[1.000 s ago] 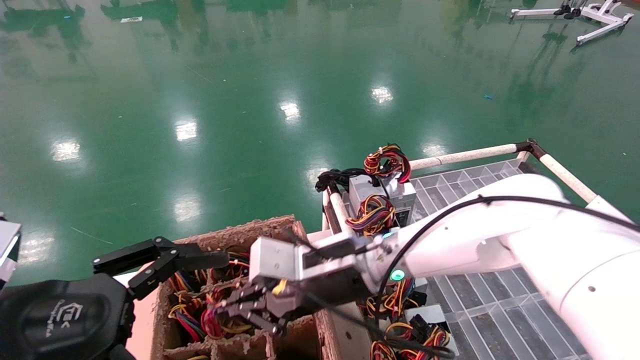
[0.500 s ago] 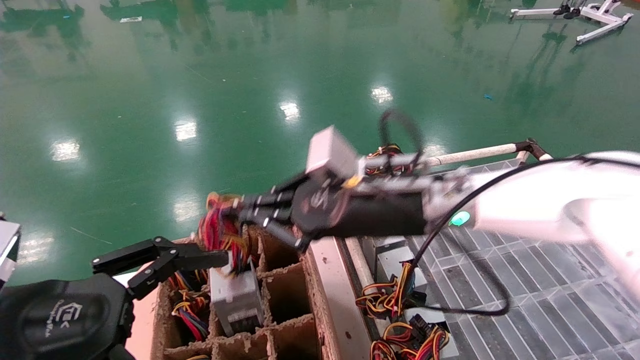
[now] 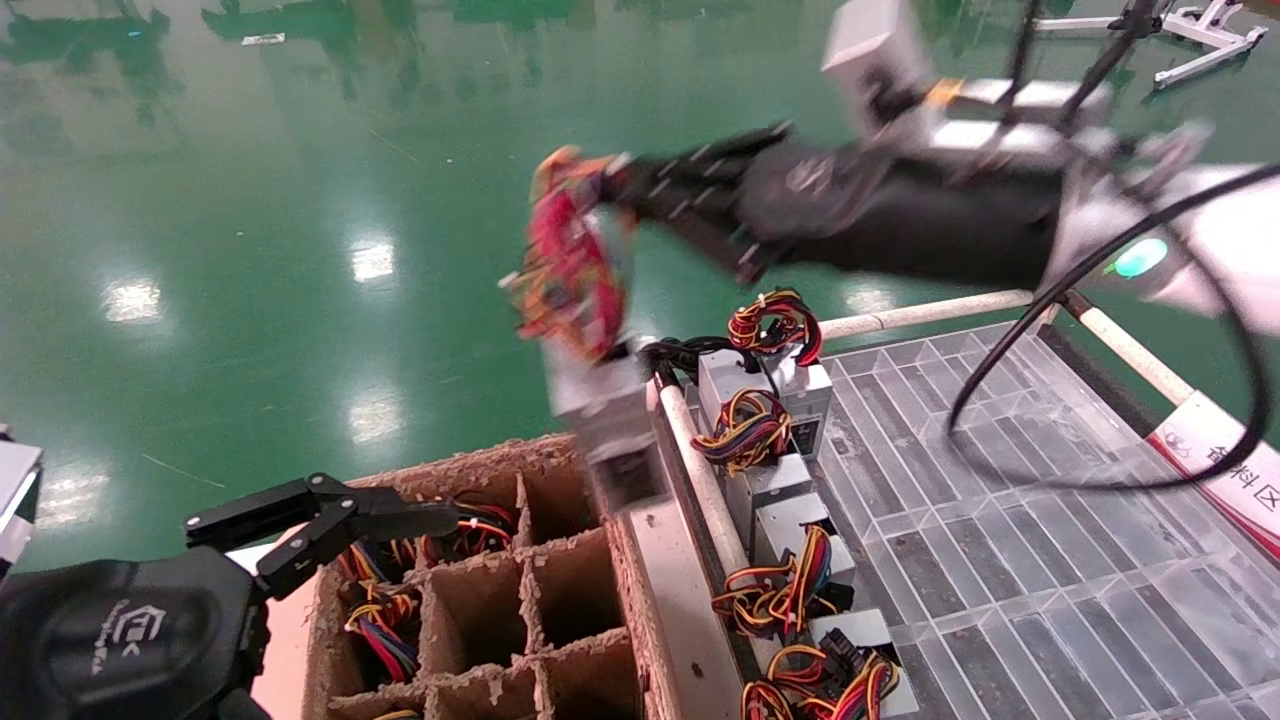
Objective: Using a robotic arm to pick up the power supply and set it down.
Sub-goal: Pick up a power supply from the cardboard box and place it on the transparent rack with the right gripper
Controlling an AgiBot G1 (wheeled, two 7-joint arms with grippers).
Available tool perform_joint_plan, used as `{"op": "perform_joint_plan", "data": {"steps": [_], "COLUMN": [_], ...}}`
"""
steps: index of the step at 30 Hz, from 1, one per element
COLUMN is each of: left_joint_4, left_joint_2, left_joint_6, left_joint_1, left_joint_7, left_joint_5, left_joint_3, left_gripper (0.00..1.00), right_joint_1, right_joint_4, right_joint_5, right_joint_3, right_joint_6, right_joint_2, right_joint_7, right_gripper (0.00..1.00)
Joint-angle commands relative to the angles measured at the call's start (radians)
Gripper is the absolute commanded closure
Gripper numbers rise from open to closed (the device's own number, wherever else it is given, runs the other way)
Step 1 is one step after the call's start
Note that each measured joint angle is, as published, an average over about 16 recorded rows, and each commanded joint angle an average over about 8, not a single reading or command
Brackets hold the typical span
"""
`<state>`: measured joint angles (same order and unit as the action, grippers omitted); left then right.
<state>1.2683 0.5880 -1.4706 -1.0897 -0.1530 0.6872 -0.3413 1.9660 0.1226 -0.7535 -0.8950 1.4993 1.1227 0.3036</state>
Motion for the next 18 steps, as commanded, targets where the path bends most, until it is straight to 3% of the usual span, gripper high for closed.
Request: {"op": "perform_joint_plan", "data": {"steps": [1,7,18], "left_joint_4": [0.0,0.0,0.0], "left_joint_2": [0.0,0.0,0.0], "left_joint_6": [0.0,0.0,0.0], "left_joint_1": [0.0,0.0,0.0], "left_joint_7": [0.0,0.0,0.0], "left_joint_5": [0.0,0.0,0.0], "left_joint_3": [0.0,0.0,0.0], "left_gripper": [0.0,0.0,0.0], "right_joint_1": [0.031,0.136,0.232], "right_joint_4": [-0.033,-0.083,-0.114], "right_joint_5": [-0.003,-0.049,-0.168], "right_joint_3": [0.0,-0.028,-0.108], "right_joint_6": [-0.022,-0.111,-0.141], "right_joint_2": [-0.017,-0.062,-0.117], "right_joint_7": [-0.006,0.0,-0.02], "right_gripper": [1.0,1.0,1.0]}}
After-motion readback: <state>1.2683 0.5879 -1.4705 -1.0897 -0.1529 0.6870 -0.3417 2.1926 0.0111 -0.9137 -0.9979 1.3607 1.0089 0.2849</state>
